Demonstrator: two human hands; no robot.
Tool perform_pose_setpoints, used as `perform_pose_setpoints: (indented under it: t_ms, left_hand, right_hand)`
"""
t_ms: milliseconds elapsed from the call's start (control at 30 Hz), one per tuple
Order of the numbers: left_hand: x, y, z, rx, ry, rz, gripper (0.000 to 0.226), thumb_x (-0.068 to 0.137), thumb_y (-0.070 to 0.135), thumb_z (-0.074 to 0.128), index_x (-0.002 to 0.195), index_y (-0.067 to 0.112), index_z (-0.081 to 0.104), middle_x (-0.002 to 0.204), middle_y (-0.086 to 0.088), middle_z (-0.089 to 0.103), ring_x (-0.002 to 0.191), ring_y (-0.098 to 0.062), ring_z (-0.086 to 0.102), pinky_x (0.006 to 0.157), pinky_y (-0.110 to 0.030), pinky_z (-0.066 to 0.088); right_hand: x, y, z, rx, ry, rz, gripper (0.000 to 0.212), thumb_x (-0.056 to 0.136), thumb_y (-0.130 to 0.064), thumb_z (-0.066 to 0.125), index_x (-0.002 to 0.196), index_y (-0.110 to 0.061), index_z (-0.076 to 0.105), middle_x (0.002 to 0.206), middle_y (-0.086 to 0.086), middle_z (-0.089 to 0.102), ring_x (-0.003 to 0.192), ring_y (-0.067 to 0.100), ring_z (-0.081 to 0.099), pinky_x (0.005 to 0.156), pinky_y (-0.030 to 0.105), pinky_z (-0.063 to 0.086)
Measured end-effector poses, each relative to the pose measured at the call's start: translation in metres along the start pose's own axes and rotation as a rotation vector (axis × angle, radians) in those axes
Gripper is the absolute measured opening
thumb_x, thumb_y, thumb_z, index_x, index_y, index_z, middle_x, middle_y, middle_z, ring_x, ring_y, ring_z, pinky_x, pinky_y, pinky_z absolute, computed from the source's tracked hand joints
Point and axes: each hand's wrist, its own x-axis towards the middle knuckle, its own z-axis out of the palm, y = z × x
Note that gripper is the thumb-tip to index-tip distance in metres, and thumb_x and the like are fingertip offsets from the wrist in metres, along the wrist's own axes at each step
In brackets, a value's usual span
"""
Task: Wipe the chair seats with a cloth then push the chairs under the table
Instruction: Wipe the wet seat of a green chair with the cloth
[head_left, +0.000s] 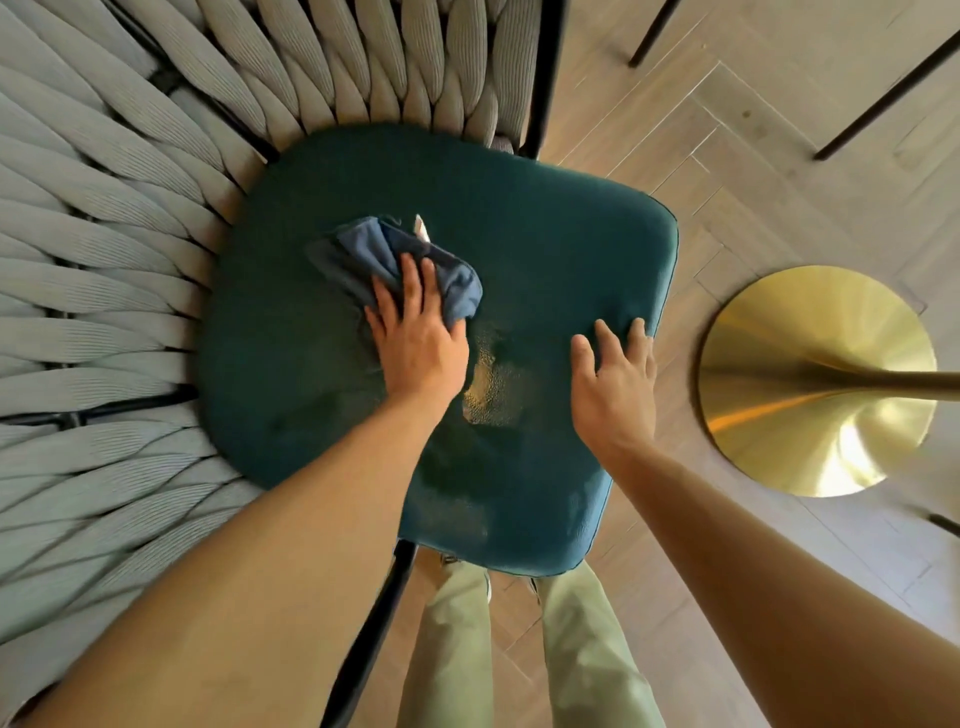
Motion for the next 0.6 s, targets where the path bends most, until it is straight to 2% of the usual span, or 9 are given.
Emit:
perform_pose_setpoints:
  t_ms: [67,167,267,433,600]
  left_hand:
    - [-0.009,0.019,0.004,0.039,-0.024,0.179,0.07,0.089,0.042,0.034,0.153,0.015,0.024,0.161,-0.004,0.019,0.142,-0.042,0.024,0.115,-0.056,0.021]
    - [-0.041,0.006,0.014,0.205,-0.1,0.553,0.074,0.088,0.041,0.051,0.153,0.019,0.025,0.162,0.0,0.017,0.144,-0.035,0.022,0.116,-0.055,0.023]
    - [-0.055,-0.035,0.013,0.245,-0.096,0.695,0.072,0.086,0.035,0.054,0.152,0.021,0.028,0.161,0.002,0.02,0.147,-0.03,0.02,0.116,-0.053,0.023]
    - [-0.043,-0.073,-0.001,0.301,-0.082,0.576,0.078,0.081,0.031,0.066,0.151,0.021,0.032,0.161,0.002,0.022,0.142,-0.032,0.03,0.115,-0.054,0.026]
    - [-0.021,-0.107,-0.014,0.292,-0.047,0.332,0.068,0.087,0.026,0.057,0.15,0.016,0.033,0.161,-0.001,0.022,0.138,-0.038,0.033,0.112,-0.058,0.028]
  right_hand:
    - [0.001,-0.001,-0.002,-0.001,-0.013,0.006,0.054,0.101,-0.047,0.032,0.15,-0.025,0.032,0.164,0.002,0.004,0.15,0.019,0.001,0.118,0.033,0.008]
    - [0.002,-0.002,-0.003,0.006,-0.028,0.014,0.054,0.101,-0.047,0.031,0.15,-0.024,0.032,0.164,0.003,0.004,0.15,0.02,0.001,0.118,0.032,0.007]
    - [0.002,-0.002,-0.003,0.008,-0.025,0.015,0.054,0.101,-0.048,0.03,0.15,-0.024,0.032,0.164,0.002,0.004,0.15,0.02,0.0,0.119,0.034,0.007]
    - [0.001,0.001,0.003,-0.015,0.009,-0.004,0.054,0.101,-0.048,0.029,0.15,-0.025,0.032,0.164,0.002,0.004,0.15,0.02,-0.001,0.12,0.036,0.007]
    - [-0.002,0.003,0.011,-0.044,0.056,-0.014,0.054,0.101,-0.047,0.031,0.151,-0.025,0.031,0.164,0.004,0.002,0.15,0.021,-0.002,0.121,0.037,0.006]
